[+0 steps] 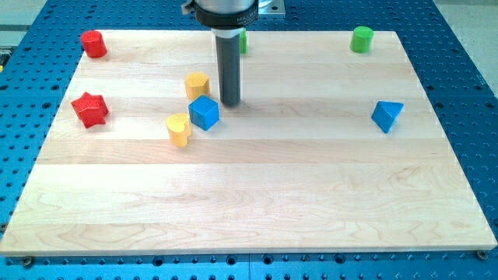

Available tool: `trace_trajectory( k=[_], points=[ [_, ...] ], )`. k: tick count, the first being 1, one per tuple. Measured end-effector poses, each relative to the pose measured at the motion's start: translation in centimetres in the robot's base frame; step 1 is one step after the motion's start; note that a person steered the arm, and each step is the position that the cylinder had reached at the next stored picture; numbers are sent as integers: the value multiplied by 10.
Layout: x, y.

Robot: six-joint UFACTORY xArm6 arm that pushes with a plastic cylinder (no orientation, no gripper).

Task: Place the yellow blocks and blue cube in a triangle shape

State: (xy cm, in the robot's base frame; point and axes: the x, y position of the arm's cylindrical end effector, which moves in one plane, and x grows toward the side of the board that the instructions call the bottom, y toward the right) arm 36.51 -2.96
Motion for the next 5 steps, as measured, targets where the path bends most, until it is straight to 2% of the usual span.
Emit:
trace_trajectory(
  k=[1, 2, 3, 4, 5],
  points=[
    [35, -66],
    [119, -69],
    [101, -66],
    [56, -77],
    [62, -21]
  ],
)
